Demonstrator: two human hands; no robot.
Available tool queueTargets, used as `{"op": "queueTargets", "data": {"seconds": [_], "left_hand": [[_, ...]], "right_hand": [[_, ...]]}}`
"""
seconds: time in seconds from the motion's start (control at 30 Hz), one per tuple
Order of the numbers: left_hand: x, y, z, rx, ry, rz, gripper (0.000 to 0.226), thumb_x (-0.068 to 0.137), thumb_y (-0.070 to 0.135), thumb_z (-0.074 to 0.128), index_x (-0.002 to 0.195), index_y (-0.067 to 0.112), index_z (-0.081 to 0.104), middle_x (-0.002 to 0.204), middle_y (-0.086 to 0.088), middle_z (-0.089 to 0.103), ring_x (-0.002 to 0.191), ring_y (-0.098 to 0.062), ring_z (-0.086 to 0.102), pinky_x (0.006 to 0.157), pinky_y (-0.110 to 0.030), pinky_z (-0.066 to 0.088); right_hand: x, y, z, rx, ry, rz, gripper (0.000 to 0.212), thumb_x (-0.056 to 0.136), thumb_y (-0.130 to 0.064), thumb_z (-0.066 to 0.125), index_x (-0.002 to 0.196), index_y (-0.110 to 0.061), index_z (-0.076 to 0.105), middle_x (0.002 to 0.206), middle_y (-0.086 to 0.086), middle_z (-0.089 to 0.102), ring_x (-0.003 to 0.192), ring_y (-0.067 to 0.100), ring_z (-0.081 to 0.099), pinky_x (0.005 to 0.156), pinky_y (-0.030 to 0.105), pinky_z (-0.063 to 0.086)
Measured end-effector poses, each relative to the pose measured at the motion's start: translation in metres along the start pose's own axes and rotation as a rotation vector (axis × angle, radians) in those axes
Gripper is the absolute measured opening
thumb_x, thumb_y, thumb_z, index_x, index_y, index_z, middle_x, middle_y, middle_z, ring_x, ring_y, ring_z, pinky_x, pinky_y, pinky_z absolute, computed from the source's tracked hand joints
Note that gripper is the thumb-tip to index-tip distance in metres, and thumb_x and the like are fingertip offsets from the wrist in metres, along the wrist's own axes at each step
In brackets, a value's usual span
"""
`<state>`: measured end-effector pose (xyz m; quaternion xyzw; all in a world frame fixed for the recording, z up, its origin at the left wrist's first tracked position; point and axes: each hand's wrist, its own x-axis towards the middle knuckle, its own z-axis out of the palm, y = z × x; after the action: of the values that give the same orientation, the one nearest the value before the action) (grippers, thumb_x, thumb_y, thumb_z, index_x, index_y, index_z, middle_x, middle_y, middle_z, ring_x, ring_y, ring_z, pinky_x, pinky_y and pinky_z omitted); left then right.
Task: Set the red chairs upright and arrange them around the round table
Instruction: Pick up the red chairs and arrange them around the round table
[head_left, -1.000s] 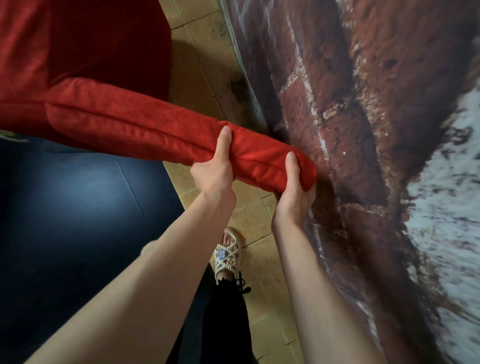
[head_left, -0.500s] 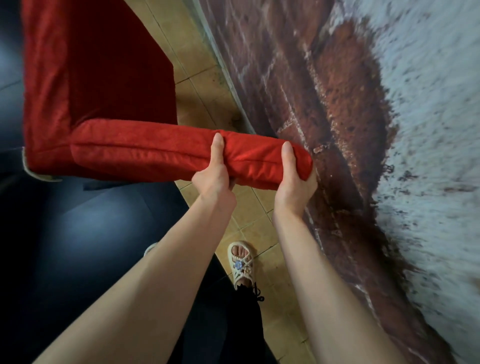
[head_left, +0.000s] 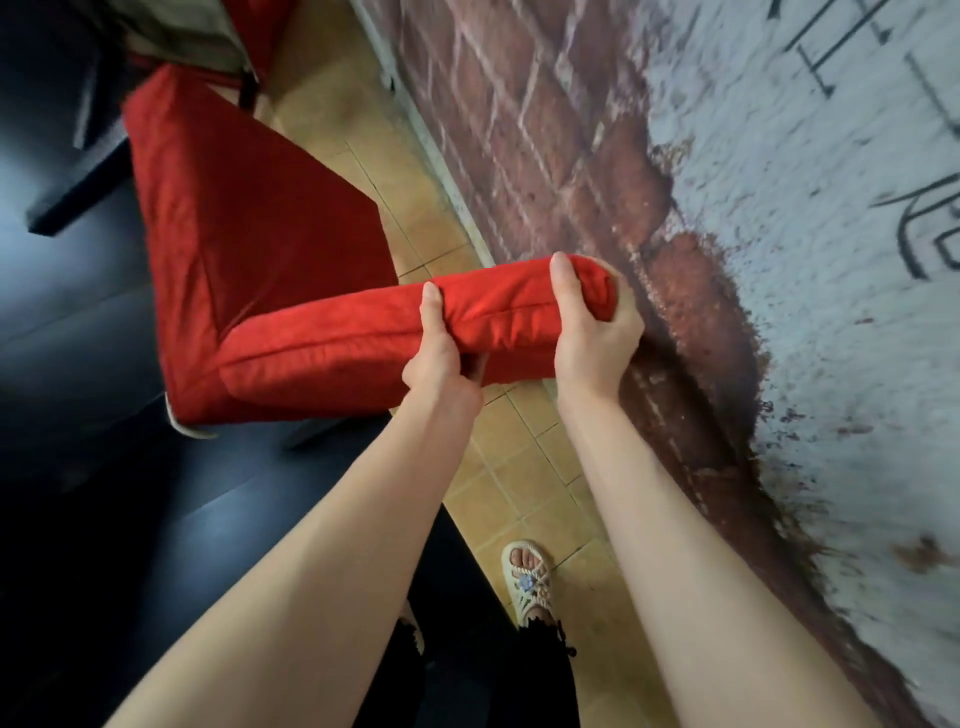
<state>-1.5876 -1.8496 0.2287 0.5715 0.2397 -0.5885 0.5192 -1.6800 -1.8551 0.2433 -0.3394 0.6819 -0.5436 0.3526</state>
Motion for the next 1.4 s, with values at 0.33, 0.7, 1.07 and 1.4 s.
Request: {"op": "queueTargets", "data": {"seconds": [0.33, 0.7, 1.07, 1.4], "left_hand": [[-0.035, 0.093, -0.036, -0.118, -0.049, -0.056, 0.067, 0.071, 0.052, 0.08, 0.118, 0.011, 0.059, 0.114, -0.006, 0.068, 0.081, -0.017, 0.067, 0.047, -0.024, 0.053], [-0.056, 0.122, -0.068, -0.136, -0.063, -0.009, 0.06, 0.074, 0.052, 0.078, 0.111, 0.01, 0.057, 0.112, -0.009, 0.068, 0.089, -0.021, 0.068, 0.051, -0.027, 0.056], [-0.08, 0.165, -0.135, -0.025, 0.034, 0.165, 0.045, 0.085, 0.05, 0.069, 0.082, 0.012, 0.045, 0.083, -0.008, 0.059, 0.061, -0.013, 0.058, 0.076, -0.034, 0.06], [-0.11, 0.225, -0.221, 0.188, 0.068, 0.367, 0.102, 0.078, 0.062, 0.069, 0.155, 0.021, 0.016, 0.156, -0.007, 0.024, 0.135, -0.03, 0.041, 0.096, -0.042, 0.049]], "right_hand": [[-0.046, -0.066, 0.045, -0.07, -0.272, 0.011, 0.07, 0.066, -0.075, 0.061, 0.124, -0.035, 0.065, 0.145, -0.01, 0.049, 0.146, 0.02, 0.025, 0.12, 0.05, 0.019], [-0.088, -0.087, 0.07, -0.029, -0.26, -0.013, 0.028, 0.069, -0.066, 0.065, 0.074, -0.039, 0.07, 0.115, -0.003, 0.065, 0.129, 0.026, 0.045, 0.11, 0.046, 0.035], [-0.169, -0.103, 0.108, -0.131, -0.36, -0.068, 0.024, 0.076, -0.064, 0.058, 0.08, -0.042, 0.067, 0.102, -0.024, 0.053, 0.13, 0.011, 0.024, 0.114, 0.041, 0.025], [-0.249, -0.111, 0.139, -0.288, -0.461, -0.131, 0.057, 0.082, -0.071, 0.041, 0.128, -0.042, 0.061, 0.148, -0.019, 0.042, 0.147, 0.01, 0.004, 0.115, 0.057, -0.012]]}}
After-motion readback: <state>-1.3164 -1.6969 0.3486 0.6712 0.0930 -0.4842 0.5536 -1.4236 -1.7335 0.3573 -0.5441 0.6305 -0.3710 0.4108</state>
